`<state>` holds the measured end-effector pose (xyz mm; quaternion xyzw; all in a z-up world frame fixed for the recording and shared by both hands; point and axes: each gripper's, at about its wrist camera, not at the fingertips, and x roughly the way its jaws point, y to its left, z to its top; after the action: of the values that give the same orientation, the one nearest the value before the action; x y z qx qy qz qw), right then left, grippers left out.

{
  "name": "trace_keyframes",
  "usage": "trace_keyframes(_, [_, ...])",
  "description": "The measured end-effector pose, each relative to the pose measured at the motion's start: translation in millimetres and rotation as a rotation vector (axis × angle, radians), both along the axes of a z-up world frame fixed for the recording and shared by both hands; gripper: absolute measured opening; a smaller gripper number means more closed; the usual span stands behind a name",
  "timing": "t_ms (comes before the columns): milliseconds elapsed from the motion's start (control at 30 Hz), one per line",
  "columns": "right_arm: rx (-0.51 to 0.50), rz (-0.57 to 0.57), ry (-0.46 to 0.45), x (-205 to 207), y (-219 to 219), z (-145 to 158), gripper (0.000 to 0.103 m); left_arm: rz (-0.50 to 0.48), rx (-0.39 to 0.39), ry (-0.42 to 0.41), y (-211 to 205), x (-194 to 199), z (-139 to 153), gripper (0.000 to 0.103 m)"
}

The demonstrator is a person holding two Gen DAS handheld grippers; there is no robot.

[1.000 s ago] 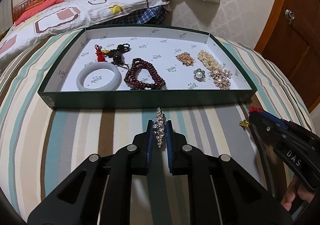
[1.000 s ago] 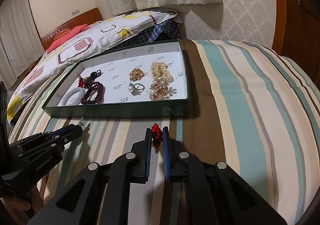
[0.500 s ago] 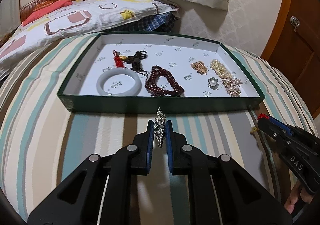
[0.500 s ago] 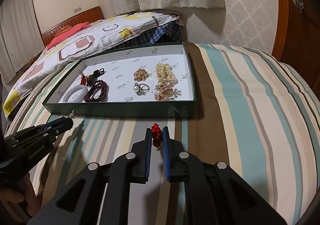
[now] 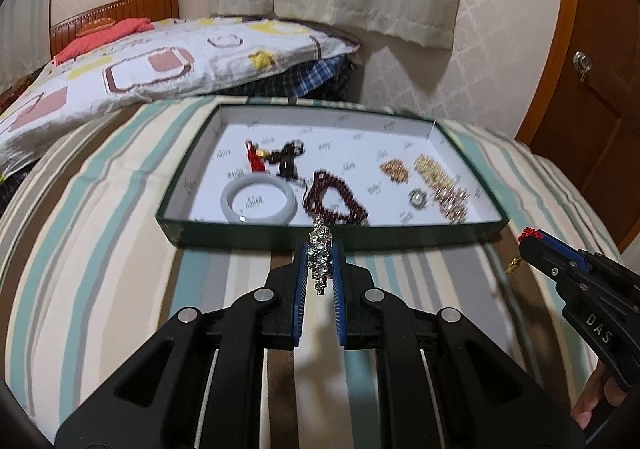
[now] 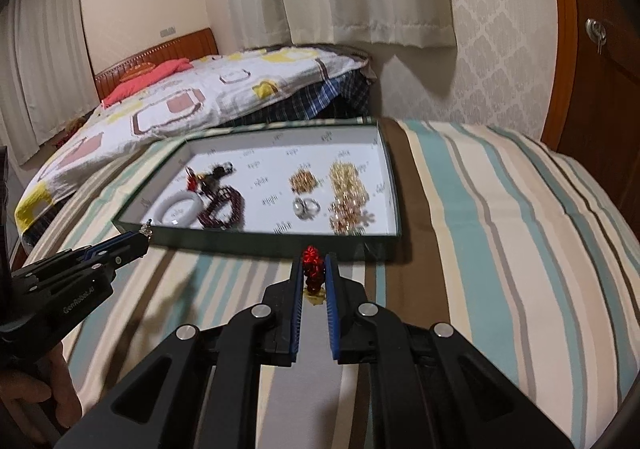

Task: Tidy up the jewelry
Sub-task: 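Carry the silver brooch and red-flower pendant into the box, opening both tools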

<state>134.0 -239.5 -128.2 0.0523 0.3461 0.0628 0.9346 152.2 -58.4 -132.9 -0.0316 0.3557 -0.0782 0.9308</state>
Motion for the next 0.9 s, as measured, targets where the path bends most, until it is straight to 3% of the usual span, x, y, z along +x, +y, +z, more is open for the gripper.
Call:
trace_keyframes(367, [-0.003, 0.025, -0.128, 0, 6, 51, 0.011, -0.017, -0.025, -0.123, 1, -7, 51, 0.012])
trace_keyframes(667, [-0.018, 0.057, -0.229, 34, 14, 80, 0.011, -0.02, -0.016, -0.192, -8, 24, 75, 0.012])
trace_keyframes(900, [-0.029, 0.064, -0.259, 71, 18, 81, 0.011, -0.002, -0.006, -0.206, -14, 64, 76, 0.012])
